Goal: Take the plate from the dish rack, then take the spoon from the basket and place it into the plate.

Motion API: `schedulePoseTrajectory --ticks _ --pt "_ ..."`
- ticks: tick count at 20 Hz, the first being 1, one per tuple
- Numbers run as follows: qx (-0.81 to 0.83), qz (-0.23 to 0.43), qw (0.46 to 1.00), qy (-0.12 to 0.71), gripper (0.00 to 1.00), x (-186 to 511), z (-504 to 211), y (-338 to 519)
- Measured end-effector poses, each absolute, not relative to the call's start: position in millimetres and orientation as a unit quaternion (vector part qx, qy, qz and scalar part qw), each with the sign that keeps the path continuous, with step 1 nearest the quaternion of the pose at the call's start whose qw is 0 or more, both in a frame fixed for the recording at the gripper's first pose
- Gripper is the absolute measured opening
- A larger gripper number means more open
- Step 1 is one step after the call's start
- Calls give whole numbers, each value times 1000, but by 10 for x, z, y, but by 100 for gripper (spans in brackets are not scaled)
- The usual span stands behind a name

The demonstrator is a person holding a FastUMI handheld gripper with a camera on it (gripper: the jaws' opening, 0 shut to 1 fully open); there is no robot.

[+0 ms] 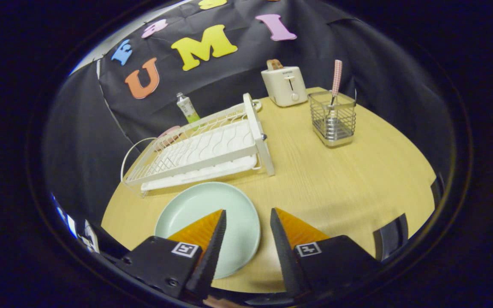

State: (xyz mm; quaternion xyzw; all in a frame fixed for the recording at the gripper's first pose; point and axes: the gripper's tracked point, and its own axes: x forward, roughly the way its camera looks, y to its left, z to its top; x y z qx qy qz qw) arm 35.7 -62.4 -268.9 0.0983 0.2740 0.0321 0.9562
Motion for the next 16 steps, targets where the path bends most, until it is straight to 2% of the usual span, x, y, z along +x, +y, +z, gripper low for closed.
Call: schedulePoseTrajectory --ticks 1,3,6,11,16 --pt "89 26 960 264 85 380 -2654 -677" --pt "83 21 967 239 86 456 -2546 -791" --pt "68 -4 979 191 100 595 -2361 -1155" --pt "49 -61 991 112 100 911 -1911 -1999" --pt "32 -59 994 90 100 1349 -1587 -2484"
